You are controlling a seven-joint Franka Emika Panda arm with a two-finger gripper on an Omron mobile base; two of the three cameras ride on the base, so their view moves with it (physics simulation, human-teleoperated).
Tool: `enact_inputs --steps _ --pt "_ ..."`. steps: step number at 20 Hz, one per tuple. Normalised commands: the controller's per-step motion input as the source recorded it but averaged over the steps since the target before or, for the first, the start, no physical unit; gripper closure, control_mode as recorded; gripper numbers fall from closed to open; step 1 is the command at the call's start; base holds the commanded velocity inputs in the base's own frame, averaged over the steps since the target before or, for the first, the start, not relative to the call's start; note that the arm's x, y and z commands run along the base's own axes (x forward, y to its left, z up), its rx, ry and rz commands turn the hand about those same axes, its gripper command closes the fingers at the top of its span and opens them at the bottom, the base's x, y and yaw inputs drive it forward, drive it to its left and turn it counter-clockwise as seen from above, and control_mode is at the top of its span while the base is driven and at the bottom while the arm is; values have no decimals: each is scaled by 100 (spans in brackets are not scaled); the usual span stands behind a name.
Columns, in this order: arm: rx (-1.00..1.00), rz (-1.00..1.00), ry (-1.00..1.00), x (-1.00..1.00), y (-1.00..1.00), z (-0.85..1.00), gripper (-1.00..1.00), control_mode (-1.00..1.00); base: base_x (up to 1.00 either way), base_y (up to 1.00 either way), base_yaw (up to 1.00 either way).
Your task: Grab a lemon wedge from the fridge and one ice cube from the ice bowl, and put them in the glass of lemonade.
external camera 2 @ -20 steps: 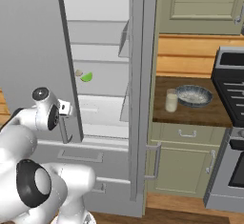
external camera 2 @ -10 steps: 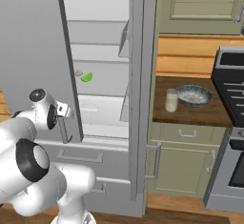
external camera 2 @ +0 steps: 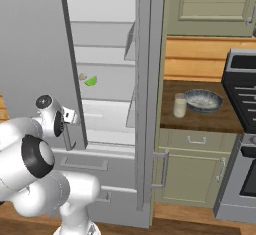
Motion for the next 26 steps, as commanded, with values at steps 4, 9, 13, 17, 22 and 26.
enact_inputs --steps 4,9,13,17,22,26 --pt "0 0 0 24 0 -6 -100 -100 0 0 0" --pt "0 0 0 13 0 -2 100 -100 0 0 0" --pt "0 0 0 7 0 0 100 -100 0 0 0" --pt "0 0 0 4 0 -1 100 -100 0 0 0" --pt "1 0 -2 -38 17 20 100 -100 0 0 0" --pt "3 5 -18 -100 26 33 100 -100 0 0 0"
